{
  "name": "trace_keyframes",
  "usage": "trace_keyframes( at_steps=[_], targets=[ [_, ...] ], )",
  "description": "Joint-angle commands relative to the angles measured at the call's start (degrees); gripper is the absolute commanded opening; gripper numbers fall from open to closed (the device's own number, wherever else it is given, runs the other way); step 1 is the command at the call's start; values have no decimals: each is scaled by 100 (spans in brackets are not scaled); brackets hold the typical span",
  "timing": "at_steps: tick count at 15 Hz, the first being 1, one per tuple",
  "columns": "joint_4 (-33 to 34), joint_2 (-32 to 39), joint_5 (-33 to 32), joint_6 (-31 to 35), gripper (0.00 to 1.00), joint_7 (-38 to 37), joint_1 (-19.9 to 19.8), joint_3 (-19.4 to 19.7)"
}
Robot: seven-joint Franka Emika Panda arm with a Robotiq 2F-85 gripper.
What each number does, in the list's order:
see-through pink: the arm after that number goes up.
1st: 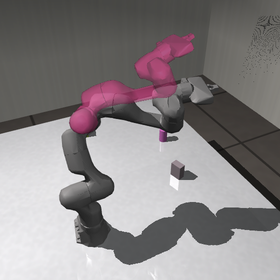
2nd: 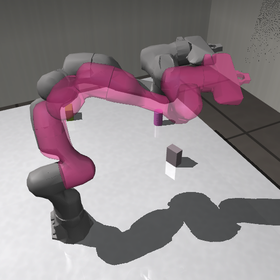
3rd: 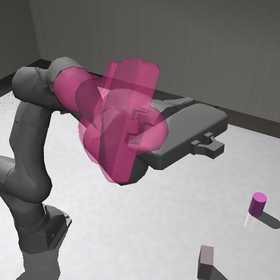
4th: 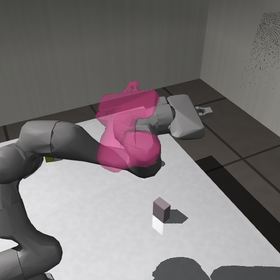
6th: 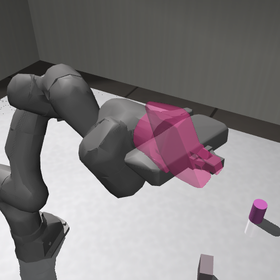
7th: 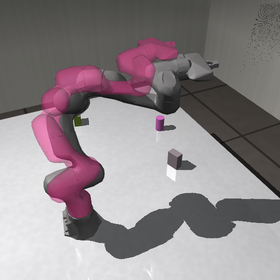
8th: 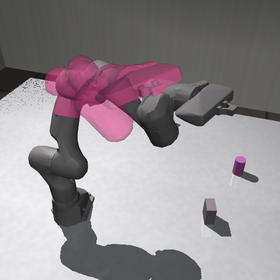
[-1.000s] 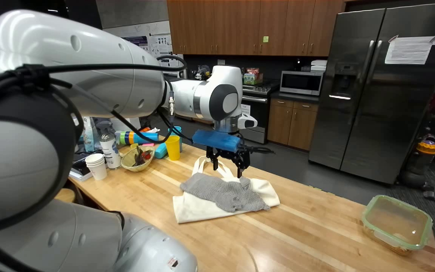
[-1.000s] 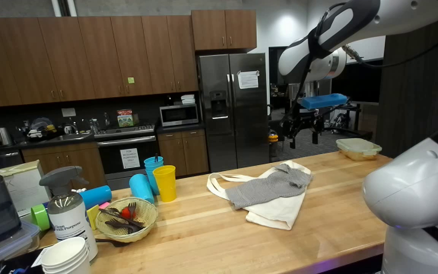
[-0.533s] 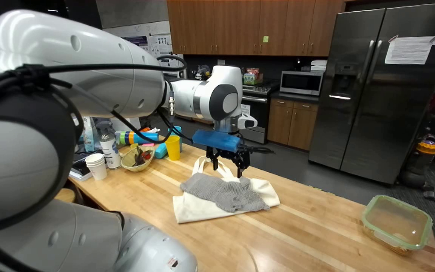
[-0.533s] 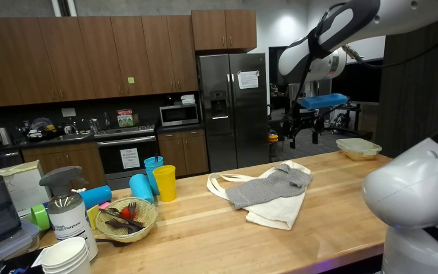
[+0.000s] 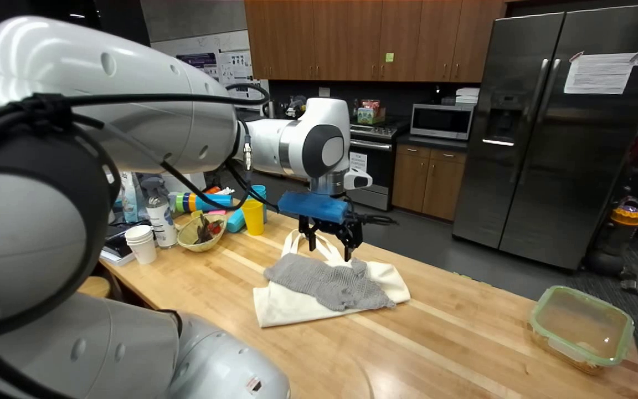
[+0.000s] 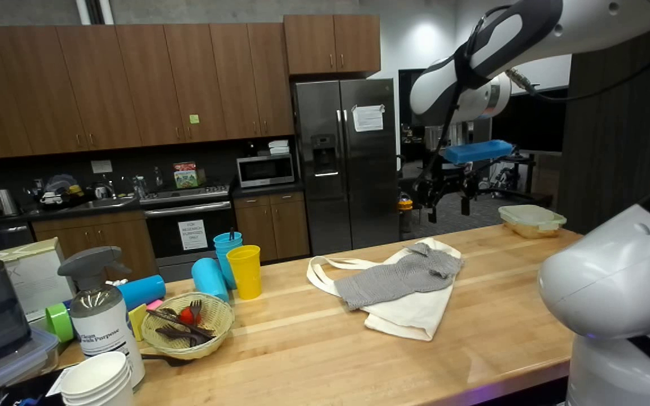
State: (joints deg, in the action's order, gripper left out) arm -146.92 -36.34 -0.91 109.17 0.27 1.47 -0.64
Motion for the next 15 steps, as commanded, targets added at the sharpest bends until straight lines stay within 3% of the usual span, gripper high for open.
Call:
trace_keyframes(
  at_steps=[1,9,11,12,15],
  targets=[
    [-388,-391,82,131,100,-312,212,-405],
    [-880,-747,-7,534,100,-1248,938,-1589],
    [-897,-632,-35,480,100,-1370,1011,-1769],
    [-810,-600,2,430,100,-1246,995,-1637],
    [-866,-588,-13,430,100,-1336,1036,-1755]
  ],
)
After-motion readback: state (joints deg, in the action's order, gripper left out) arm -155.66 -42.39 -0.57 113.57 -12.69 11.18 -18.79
